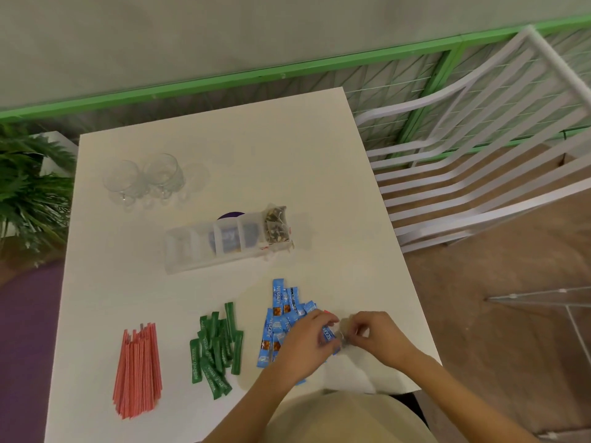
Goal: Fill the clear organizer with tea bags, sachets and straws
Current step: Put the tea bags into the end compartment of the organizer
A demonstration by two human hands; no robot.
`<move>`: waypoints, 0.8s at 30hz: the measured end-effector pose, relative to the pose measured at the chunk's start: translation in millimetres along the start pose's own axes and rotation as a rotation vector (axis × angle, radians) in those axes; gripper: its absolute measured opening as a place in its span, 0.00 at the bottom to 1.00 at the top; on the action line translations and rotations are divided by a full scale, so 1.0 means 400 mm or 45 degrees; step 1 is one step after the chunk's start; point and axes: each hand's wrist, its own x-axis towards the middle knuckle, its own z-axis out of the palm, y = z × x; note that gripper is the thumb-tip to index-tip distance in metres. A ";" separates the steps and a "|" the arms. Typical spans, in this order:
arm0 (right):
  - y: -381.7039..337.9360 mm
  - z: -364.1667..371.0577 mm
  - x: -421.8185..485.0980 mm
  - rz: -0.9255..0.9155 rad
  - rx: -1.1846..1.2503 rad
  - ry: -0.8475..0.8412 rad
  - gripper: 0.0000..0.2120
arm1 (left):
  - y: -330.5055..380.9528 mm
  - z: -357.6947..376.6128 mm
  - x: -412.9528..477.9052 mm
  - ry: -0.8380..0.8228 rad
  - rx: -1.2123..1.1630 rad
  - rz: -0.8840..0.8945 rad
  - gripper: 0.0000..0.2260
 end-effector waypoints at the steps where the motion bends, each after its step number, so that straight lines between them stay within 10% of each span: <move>1: -0.012 -0.008 -0.002 0.008 0.104 0.036 0.09 | 0.006 0.005 -0.001 0.023 -0.099 -0.033 0.16; 12: -0.136 -0.049 0.098 0.025 0.764 0.128 0.03 | 0.060 -0.153 0.030 0.383 -0.640 -0.152 0.03; 24: -0.028 -0.018 0.184 0.183 0.272 0.233 0.04 | 0.041 -0.428 0.241 0.856 -0.543 -0.171 0.05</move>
